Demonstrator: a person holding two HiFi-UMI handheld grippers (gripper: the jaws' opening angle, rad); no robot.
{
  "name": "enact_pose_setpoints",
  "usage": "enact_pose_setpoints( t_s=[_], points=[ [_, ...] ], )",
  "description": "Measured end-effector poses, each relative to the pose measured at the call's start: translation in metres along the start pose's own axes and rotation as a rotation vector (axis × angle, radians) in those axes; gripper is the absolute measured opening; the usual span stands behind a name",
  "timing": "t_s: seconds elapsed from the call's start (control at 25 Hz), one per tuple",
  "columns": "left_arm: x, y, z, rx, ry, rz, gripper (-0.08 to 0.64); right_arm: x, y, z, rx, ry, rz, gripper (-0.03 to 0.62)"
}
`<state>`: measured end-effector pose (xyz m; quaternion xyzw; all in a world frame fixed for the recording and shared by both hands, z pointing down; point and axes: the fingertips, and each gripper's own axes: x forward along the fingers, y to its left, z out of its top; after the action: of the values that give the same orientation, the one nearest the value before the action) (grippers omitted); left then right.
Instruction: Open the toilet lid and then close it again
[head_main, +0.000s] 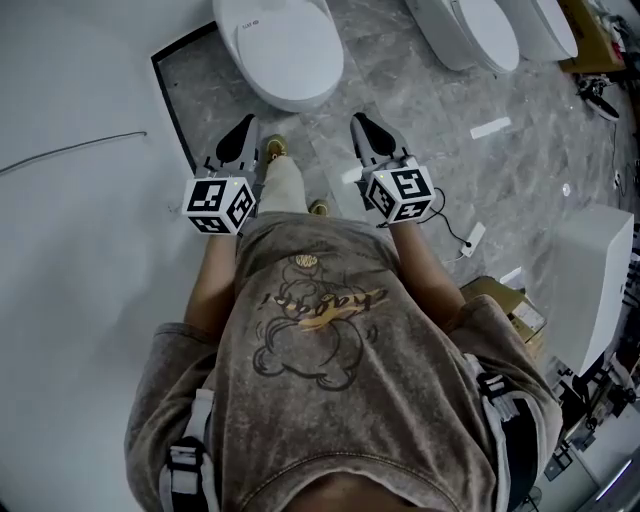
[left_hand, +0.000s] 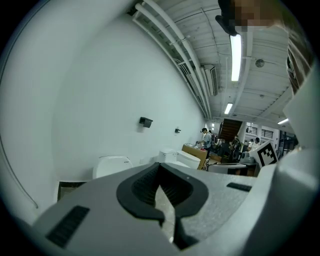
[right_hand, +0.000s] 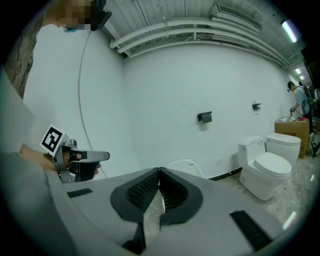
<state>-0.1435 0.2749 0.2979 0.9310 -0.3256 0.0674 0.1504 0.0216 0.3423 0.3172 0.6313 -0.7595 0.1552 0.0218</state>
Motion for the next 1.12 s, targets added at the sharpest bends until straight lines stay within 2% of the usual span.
enact_pose_setpoints(
  t_s=[0.28,0.4,0.56,0.72,1.12],
  points=[
    [0.069,0.051,-0.007,-0.027,0.038,-0.030,0.008,0.075,-0.023,-0.005,0.006,0.016,0.002,0.028],
    [0.100,0.071,-0.029,-0.042,0.082,-0.030,0.008,0.106,-0.043,-0.024,0.035,0.046,-0.004,0.028],
    [0.145,0.106,-0.071,-0.052,0.137,-0.033,0.008,0.155,-0.069,-0.069,0.053,0.092,-0.010,0.028],
    [0.176,0.145,-0.133,-0.046,0.185,-0.003,0.008,0.198,-0.084,-0.140,0.068,0.147,0.002,0.028],
    [0.246,0.192,-0.342,-0.115,0.276,0.011,0.008,0.263,-0.135,-0.348,0.092,0.321,0.033,0.028]
  ],
)
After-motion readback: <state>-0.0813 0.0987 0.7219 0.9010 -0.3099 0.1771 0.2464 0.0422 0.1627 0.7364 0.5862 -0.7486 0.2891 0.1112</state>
